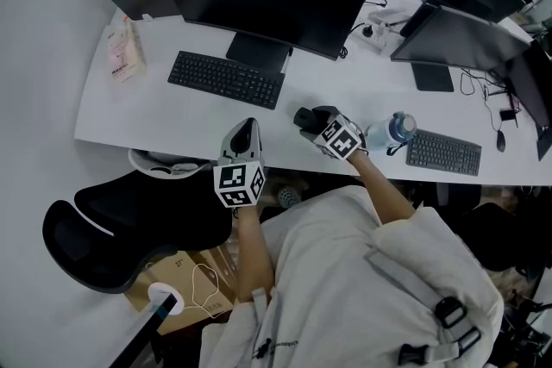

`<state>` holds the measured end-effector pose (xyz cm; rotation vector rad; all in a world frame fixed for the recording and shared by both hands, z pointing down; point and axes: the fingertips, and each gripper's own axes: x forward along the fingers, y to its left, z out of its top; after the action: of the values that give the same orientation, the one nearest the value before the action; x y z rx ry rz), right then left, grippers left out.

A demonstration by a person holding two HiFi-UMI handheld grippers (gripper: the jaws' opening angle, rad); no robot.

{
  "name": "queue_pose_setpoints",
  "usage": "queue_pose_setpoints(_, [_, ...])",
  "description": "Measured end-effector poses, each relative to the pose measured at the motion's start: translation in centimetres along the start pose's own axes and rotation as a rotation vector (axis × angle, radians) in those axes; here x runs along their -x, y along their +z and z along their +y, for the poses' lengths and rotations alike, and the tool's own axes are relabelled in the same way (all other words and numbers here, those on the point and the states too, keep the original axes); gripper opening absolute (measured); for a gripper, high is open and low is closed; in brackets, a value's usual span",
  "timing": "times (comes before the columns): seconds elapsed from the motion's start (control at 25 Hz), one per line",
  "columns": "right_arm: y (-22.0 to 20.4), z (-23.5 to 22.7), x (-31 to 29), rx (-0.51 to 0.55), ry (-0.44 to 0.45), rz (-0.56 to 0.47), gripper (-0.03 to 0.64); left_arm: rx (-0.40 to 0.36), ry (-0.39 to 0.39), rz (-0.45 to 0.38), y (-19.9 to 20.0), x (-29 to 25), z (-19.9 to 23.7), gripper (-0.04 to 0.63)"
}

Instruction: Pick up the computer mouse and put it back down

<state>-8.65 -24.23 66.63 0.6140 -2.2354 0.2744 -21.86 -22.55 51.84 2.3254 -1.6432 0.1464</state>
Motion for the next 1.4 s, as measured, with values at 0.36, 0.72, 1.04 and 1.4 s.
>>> queue_pose_setpoints(0.36, [4.6, -1.3, 4.7, -0.043, -0.097, -0.175, 0.298, 0.001, -0.002, 0.010, -0.5, -0.2, -0.3, 0.023])
queue_pose_setpoints(0.72, [7.3, -2.1, 9.0, -0.118, -0.185, -0.320, 0.298, 0.000, 0.006, -0.001, -0.3, -0.3, -0.4, 0.023])
queue_pose_setpoints(1.04, [9.0, -1.8, 11.4, -0.156, -0.190, -0.412, 0.298, -0.018, -0.006, -0.036, 0.6, -0.1, -1.0, 0.023])
queue_pose_setpoints(1.4, [10.1, -1.8, 12.8, -0.178, -0.199, -0.464, 0.298, -0.035, 0.014, -0.042, 0.7, 0.2, -0.7, 0.023])
